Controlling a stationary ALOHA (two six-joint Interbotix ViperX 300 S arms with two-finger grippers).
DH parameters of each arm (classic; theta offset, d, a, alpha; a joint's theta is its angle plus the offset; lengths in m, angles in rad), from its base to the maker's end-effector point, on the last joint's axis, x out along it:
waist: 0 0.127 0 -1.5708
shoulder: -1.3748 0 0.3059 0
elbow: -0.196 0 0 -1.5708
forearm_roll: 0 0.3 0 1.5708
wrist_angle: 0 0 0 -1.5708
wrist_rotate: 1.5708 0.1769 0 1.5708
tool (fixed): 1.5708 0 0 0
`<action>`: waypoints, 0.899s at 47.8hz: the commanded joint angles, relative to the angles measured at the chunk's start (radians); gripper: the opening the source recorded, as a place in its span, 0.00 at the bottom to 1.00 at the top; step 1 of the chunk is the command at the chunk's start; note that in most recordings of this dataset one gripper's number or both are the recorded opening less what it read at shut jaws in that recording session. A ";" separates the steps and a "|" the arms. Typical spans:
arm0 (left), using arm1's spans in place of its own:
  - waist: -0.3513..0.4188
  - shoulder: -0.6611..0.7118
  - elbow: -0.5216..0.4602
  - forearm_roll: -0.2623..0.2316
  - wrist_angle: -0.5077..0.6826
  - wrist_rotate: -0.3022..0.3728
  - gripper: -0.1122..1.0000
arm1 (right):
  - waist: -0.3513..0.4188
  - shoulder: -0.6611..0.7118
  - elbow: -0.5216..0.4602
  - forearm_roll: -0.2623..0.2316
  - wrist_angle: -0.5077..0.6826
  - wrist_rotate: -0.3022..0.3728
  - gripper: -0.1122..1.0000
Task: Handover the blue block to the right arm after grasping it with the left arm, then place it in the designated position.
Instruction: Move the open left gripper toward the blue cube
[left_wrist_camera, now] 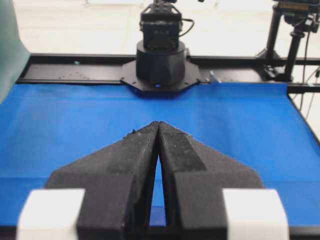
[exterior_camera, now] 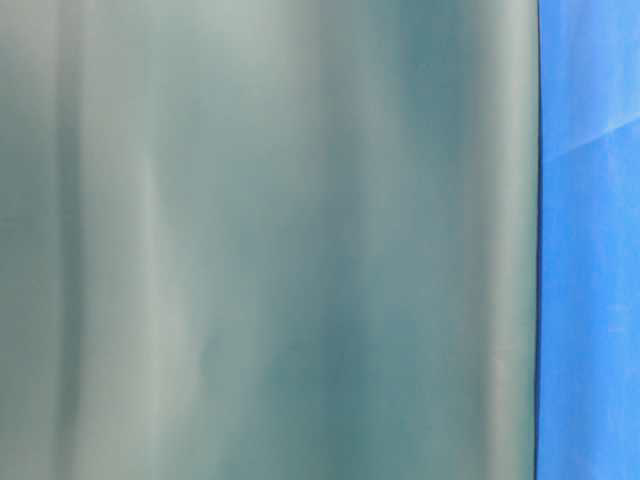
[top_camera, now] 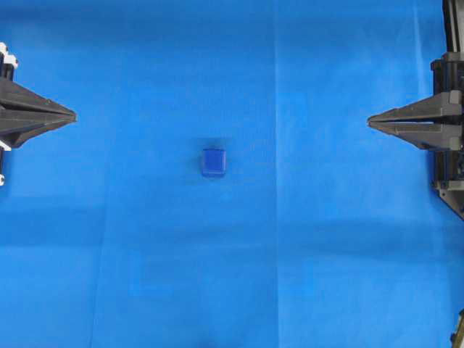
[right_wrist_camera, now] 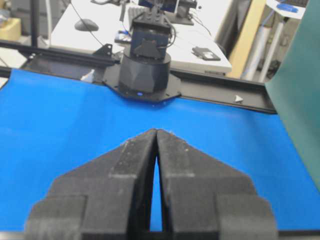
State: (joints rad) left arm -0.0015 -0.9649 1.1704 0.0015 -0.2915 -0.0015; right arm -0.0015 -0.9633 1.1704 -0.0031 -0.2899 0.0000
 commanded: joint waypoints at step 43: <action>-0.002 0.011 -0.017 0.003 -0.008 -0.005 0.74 | -0.006 0.012 -0.048 0.006 0.054 0.008 0.70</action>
State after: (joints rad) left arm -0.0031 -0.9603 1.1704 0.0031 -0.2899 -0.0046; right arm -0.0061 -0.9572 1.1520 -0.0015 -0.2316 0.0077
